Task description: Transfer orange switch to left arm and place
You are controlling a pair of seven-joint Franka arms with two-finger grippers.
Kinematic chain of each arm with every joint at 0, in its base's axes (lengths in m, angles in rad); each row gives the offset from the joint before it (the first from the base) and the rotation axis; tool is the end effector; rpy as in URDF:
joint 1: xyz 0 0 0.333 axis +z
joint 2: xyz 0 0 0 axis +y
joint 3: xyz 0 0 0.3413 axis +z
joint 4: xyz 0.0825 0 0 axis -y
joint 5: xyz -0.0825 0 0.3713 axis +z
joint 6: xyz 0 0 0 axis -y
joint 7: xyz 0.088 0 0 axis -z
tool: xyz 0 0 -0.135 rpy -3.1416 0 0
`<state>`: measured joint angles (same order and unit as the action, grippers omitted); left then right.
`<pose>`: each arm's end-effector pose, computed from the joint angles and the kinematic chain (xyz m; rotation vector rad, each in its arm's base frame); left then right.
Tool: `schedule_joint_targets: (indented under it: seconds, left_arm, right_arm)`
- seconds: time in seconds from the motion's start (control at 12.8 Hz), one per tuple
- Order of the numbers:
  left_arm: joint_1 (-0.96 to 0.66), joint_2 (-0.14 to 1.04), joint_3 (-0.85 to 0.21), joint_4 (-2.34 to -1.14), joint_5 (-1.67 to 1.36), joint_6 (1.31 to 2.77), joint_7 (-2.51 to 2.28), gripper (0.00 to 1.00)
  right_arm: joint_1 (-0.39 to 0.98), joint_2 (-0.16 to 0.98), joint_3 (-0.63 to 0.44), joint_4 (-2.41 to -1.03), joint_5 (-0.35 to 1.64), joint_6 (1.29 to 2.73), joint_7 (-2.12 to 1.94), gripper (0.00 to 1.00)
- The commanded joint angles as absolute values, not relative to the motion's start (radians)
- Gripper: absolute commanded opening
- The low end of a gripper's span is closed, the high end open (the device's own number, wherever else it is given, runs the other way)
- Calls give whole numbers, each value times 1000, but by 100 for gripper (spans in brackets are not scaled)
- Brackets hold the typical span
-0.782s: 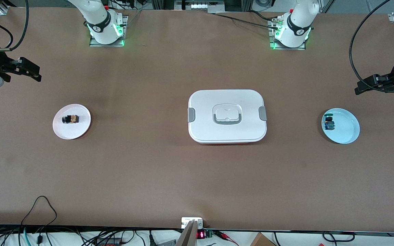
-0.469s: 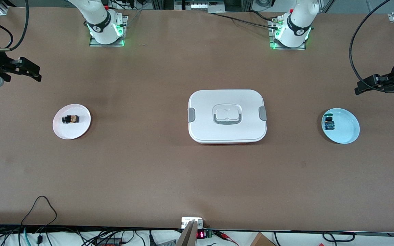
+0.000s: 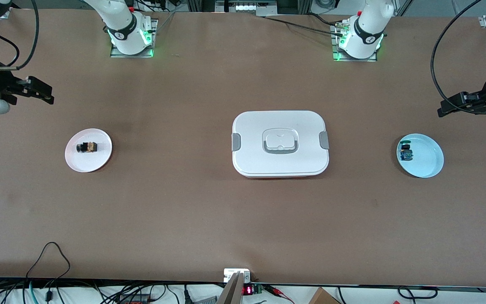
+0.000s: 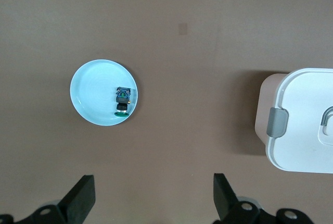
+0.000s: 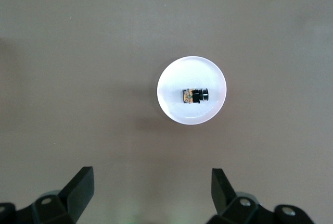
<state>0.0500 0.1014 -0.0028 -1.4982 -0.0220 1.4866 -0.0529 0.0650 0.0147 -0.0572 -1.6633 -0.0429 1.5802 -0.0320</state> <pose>0.5619 0.0235 0.5919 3.1108 0.1549 -0.1763 0.5399 -0.0013 0.5725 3.0947 0.0654 -0.1523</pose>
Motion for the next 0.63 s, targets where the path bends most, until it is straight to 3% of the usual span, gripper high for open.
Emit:
schedule_joint_targets:
  seconds: [0.0,0.55]
  left_arm:
    - [52,115,-3,-1466,-38,1463,-61,100]
    - [52,115,-3,-1465,-38,1463,-61,100]
  right_arm:
    - [60,81,-54,-1637,-37,1589,-20,100]
    - [46,181,-57,-1621,-17,1630,-25,100]
